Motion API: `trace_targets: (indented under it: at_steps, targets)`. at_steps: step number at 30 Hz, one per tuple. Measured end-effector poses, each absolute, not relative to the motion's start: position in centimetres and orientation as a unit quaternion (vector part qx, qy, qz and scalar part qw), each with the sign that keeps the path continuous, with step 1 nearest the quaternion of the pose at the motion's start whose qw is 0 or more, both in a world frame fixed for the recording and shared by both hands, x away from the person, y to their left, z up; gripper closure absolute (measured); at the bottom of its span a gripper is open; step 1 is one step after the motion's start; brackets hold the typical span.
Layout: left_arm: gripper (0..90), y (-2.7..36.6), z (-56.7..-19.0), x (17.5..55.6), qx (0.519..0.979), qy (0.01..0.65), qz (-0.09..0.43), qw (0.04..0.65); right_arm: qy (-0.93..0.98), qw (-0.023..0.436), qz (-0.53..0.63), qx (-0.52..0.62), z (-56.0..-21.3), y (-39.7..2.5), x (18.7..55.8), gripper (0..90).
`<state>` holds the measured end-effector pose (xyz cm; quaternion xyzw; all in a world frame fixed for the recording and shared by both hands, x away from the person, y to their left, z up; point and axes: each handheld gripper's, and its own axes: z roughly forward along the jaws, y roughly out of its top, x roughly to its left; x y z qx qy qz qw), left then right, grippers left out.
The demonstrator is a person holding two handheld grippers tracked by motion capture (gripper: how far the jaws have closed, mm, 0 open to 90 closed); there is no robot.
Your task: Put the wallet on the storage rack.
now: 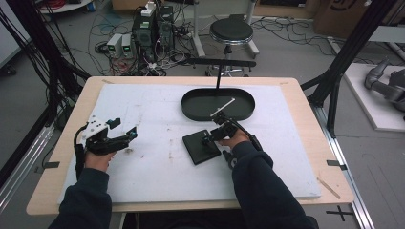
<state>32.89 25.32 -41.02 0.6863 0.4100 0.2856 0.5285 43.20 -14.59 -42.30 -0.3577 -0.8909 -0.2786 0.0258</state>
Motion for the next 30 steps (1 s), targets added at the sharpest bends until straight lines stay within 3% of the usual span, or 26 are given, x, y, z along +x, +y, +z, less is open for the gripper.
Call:
trace_targets:
  at_steps: [4,5,7,9,15,16,18,19,20,21,22,23,26,30]
  targets:
    - [25.5,25.3,-41.0,32.9,0.686,0.411,0.286,0.528,-0.89,0.023,-0.276,-0.361,-42.2,-14.5,43.2,59.1]
    - [25.5,25.3,-41.0,32.9,0.685,0.412,0.286,0.528,-0.89,0.011,-0.275,-0.363,-42.0,-14.6,43.1,69.9]
    - [25.5,25.4,-41.0,32.9,0.686,0.411,0.287,0.527,-0.89,0.001,-0.277,-0.362,-41.9,-14.6,43.0,74.8]
    - [25.6,25.4,-41.0,32.9,0.686,0.412,0.287,0.527,-0.896,-0.011,-0.276,-0.347,-41.5,-14.6,42.8,90.0]
    - [25.5,25.4,-41.0,32.9,0.685,0.412,0.287,0.527,-0.899,-0.011,-0.279,-0.338,-41.4,-14.3,42.6,90.0]
    - [25.5,25.4,-41.0,32.9,0.686,0.411,0.288,0.527,-0.897,0.018,-0.288,-0.336,-41.6,-14.5,42.8,83.9]
    - [25.5,25.4,-41.0,32.9,0.685,0.412,0.288,0.527,-0.887,0.068,-0.306,-0.339,-41.8,-14.7,42.9,59.5]
    - [25.5,25.4,-41.0,32.9,0.686,0.412,0.287,0.527,-0.887,0.068,-0.306,-0.339,-41.8,-14.7,42.9,59.5]
    - [25.5,25.4,-41.0,32.9,0.686,0.412,0.287,0.527,-0.887,0.074,-0.309,-0.334,-41.8,-14.7,42.8,51.7]
    - [25.5,25.4,-41.0,32.9,0.686,0.412,0.286,0.527,-0.898,0.035,-0.29,-0.33,-41.5,-14.3,42.4,43.0]
    - [25.5,25.4,-41.0,32.9,0.686,0.412,0.286,0.527,-0.898,0.035,-0.29,-0.33,-41.5,-14.3,42.4,43.0]
    - [25.6,25.4,-41.0,32.9,0.686,0.412,0.286,0.527,-0.901,0.008,-0.27,-0.339,-41.5,-14.1,42.2,35.6]
    - [25.7,25.4,-41.0,32.9,0.685,0.413,0.286,0.527,-0.903,-0.006,-0.246,-0.351,-41.8,-14.0,42.3,36.0]
    - [25.7,25.3,-41.1,32.9,0.687,0.412,0.286,0.526,-0.899,0.031,-0.254,-0.355,-42.1,-14.2,42.6,51.8]
